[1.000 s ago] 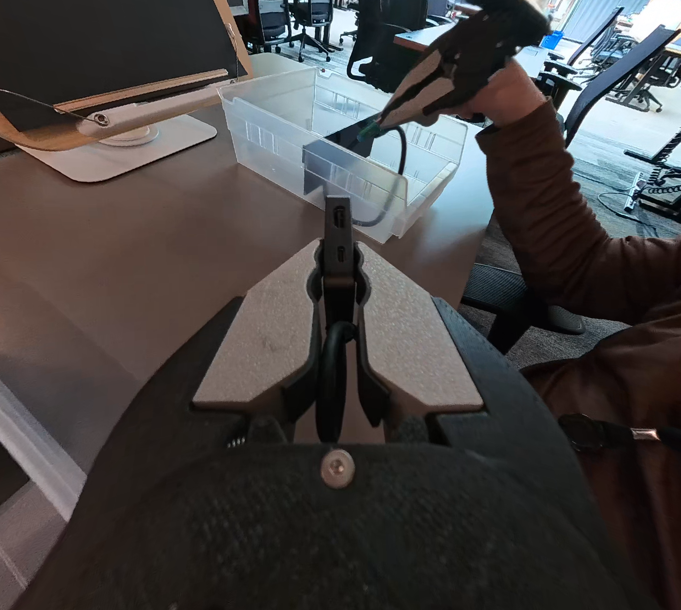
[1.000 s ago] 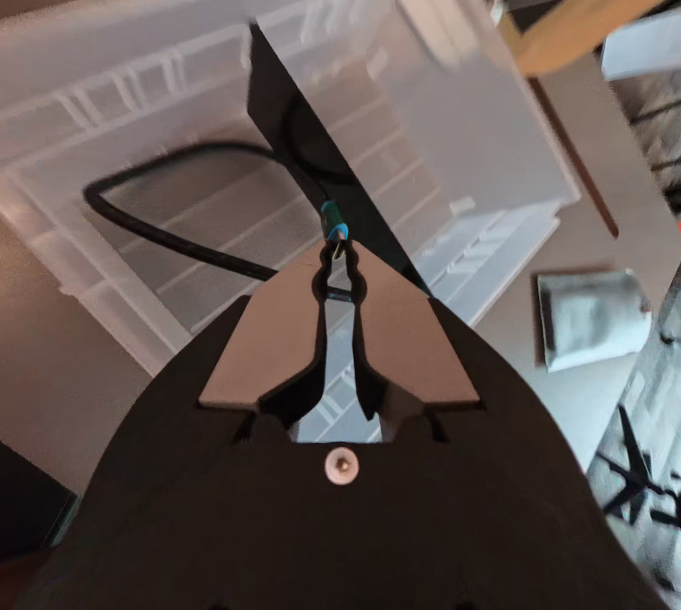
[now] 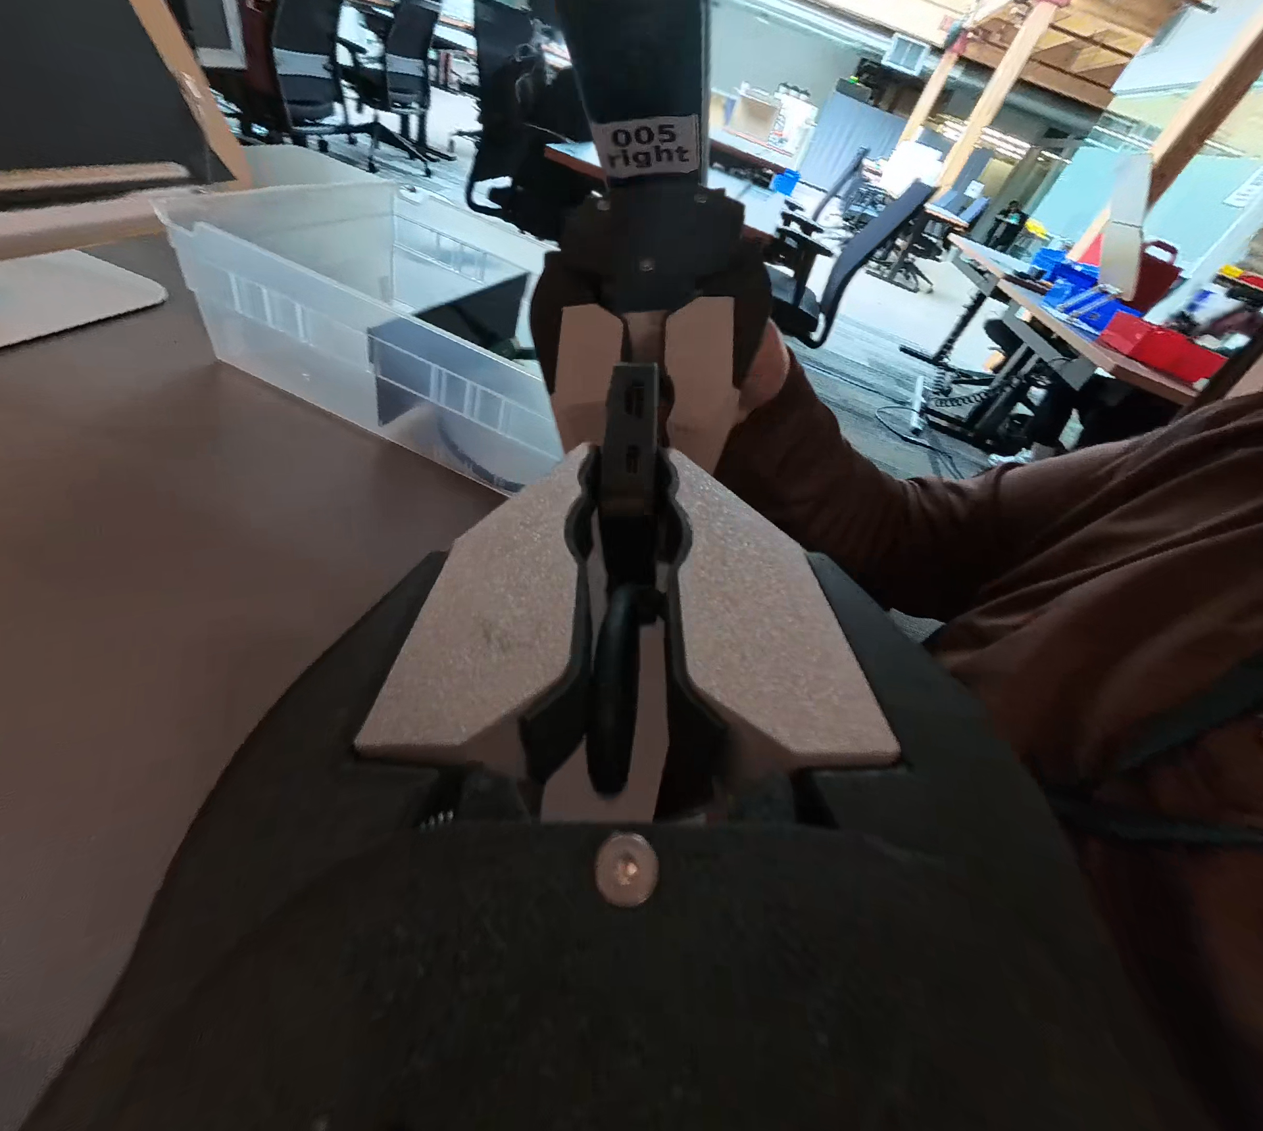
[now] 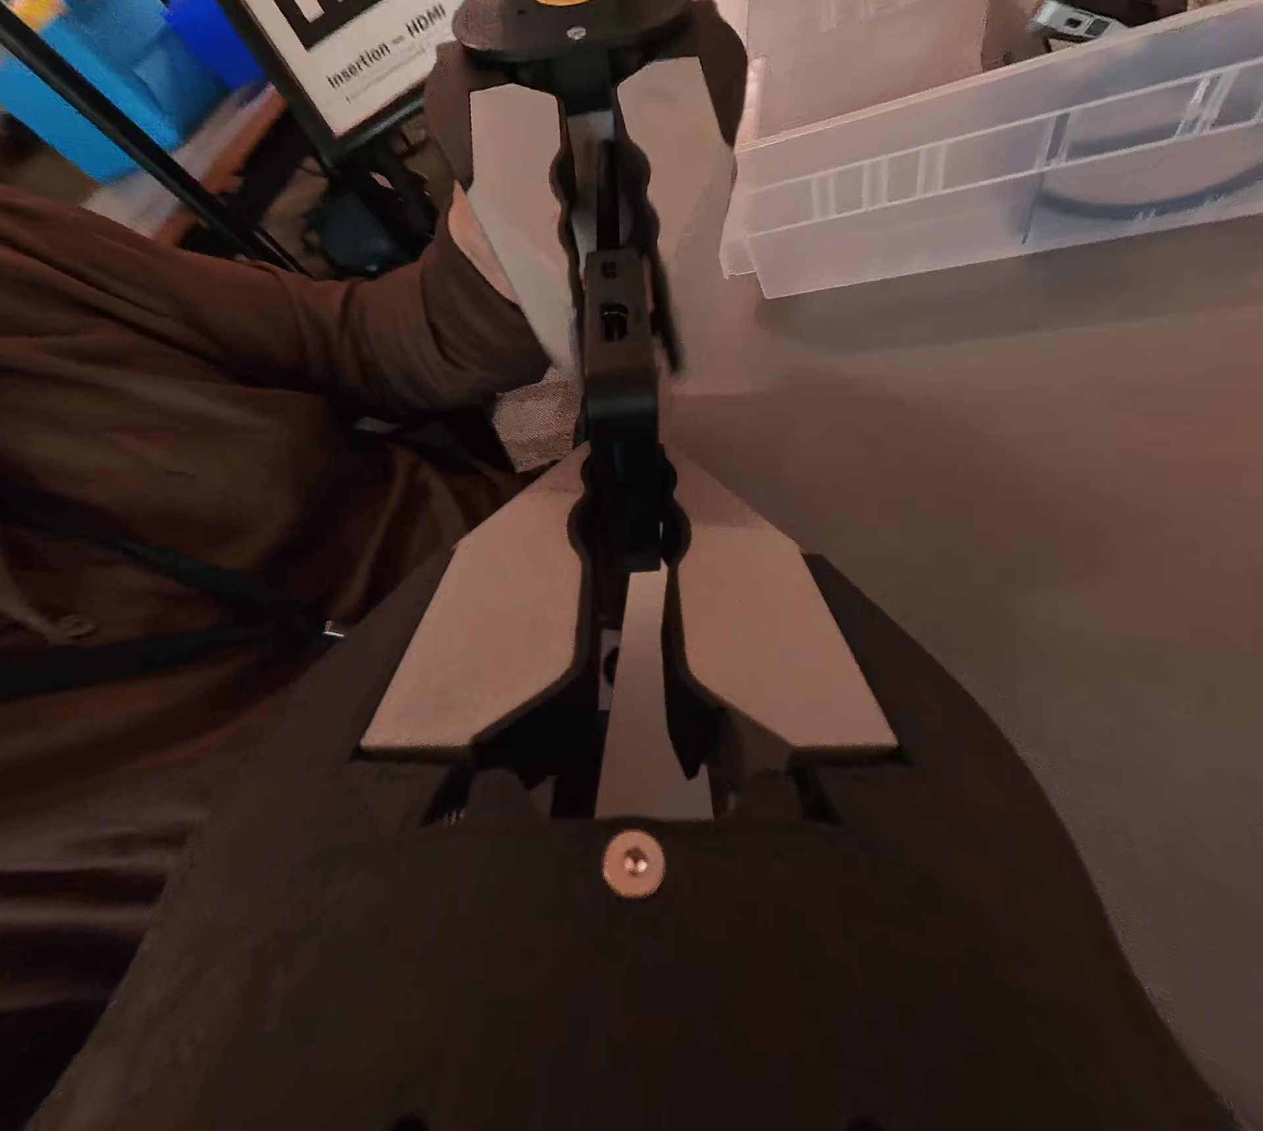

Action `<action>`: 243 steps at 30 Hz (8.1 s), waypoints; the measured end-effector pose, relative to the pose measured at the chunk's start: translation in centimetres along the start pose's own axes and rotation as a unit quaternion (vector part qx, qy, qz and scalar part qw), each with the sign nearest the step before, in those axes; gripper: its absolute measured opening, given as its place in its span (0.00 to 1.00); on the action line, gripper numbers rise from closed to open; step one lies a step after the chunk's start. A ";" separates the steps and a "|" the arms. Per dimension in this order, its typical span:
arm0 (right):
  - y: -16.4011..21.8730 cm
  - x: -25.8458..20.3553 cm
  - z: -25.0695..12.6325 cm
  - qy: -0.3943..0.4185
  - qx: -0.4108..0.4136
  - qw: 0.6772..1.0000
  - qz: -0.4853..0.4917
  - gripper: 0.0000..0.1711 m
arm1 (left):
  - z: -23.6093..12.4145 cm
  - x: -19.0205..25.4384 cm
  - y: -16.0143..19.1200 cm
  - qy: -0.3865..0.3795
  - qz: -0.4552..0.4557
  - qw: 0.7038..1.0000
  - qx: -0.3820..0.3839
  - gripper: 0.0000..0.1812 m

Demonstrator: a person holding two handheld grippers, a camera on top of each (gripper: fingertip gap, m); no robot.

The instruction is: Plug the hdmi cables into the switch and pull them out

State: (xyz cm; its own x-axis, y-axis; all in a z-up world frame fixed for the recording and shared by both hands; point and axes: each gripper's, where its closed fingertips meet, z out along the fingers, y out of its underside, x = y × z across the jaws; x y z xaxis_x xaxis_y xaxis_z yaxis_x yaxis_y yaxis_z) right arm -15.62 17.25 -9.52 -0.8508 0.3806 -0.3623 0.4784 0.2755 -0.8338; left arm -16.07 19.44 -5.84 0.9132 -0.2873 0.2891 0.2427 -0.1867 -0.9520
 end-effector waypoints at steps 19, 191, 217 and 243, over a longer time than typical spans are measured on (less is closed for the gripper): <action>7.5 18.1 -30.0 0.670 0.065 0.726 0.141 0.28 | -4.5 -1.3 -3.1 -0.104 0.060 0.992 0.029 0.09; -8.0 -1.2 -7.7 0.058 0.356 0.927 -0.106 0.04 | 3.3 1.3 -1.2 0.030 -0.005 0.999 -0.044 0.13; 7.0 10.9 -30.8 0.672 -0.093 0.732 -0.064 0.05 | -8.0 2.4 -11.4 -0.106 0.147 0.975 0.128 0.12; 1.3 8.1 -20.3 0.514 -0.009 0.853 -0.092 0.04 | -5.8 5.5 -17.3 -0.067 0.146 0.948 0.273 0.12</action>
State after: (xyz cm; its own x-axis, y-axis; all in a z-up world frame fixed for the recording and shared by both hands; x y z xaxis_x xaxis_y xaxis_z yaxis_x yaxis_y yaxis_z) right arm -17.49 38.59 -5.11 -0.2763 0.8993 0.3391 0.3682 0.4250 -0.8269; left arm -17.18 15.68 12.78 0.9922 -0.1221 0.0243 0.0724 0.4071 -0.9105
